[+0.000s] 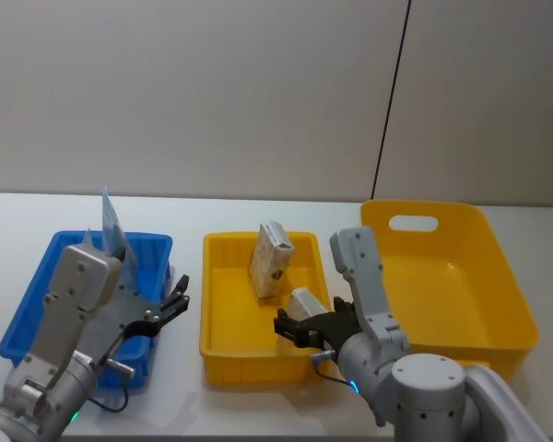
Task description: Bimanual collaborative sorting of washing and personal care products
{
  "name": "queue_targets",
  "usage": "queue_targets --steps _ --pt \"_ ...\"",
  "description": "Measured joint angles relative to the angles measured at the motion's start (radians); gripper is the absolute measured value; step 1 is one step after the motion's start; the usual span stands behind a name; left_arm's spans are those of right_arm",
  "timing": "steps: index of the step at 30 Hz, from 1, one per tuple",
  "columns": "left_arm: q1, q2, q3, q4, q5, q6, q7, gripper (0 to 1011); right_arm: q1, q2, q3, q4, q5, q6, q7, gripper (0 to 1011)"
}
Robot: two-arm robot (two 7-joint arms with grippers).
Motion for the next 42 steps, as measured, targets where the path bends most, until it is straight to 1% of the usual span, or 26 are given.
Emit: queue_targets --steps 5,10,12,13,18,21,22,23,24,26,27,32,38,42 --pt "0.0 0.0 0.0 0.0 0.0 0.0 0.0 1001 0.011 -0.006 0.001 0.018 -0.001 0.007 0.006 999" --pt "0.0 0.0 0.0 0.0 0.0 0.0 0.0 1001 0.02 -0.012 0.004 0.037 -0.001 0.014 0.016 905" --pt "0.0 0.0 0.0 0.0 0.0 0.0 0.0 1001 0.023 -0.014 0.005 0.044 0.0 0.016 0.021 842" --pt "0.0 0.0 0.0 0.0 0.0 0.0 0.0 1001 0.024 -0.015 0.006 0.046 0.0 0.017 0.022 827" --pt "0.0 0.0 0.0 0.0 0.0 0.0 0.0 1001 0.029 -0.019 0.01 0.057 0.0 0.02 0.03 652" --pt "0.0 0.0 0.0 0.0 0.0 0.0 0.0 1001 0.032 -0.022 0.013 0.063 0.0 0.022 0.031 579" --pt "0.0 0.0 0.0 0.0 0.0 0.0 0.0 1001 0.032 -0.022 0.013 0.063 0.0 0.022 0.032 532" --pt "0.0 0.0 0.0 0.0 0.0 0.0 0.0 1002 0.032 -0.022 0.014 0.064 0.0 0.023 0.032 522" --pt "0.0 0.0 0.0 0.0 0.0 0.0 0.0 1001 0.032 -0.023 0.015 0.066 0.0 0.023 0.032 450" --pt "0.0 0.0 0.0 0.0 0.0 0.0 0.0 1001 0.032 -0.024 0.017 0.067 0.0 0.023 0.032 405" --pt "0.0 0.0 0.0 0.0 0.0 0.0 0.0 1001 0.033 -0.024 0.018 0.068 -0.001 0.023 0.032 357" --pt "0.0 0.0 0.0 0.0 0.0 0.0 0.0 1001 0.033 -0.026 0.021 0.069 -0.006 0.019 0.033 314" --pt "0.0 0.0 0.0 0.0 0.0 0.0 0.0 1001 0.029 -0.026 0.022 0.067 -0.017 0.001 0.03 280" --pt "0.0 0.0 0.0 0.0 0.0 0.0 0.0 1001 0.024 -0.025 0.022 0.061 -0.028 -0.025 0.028 241"
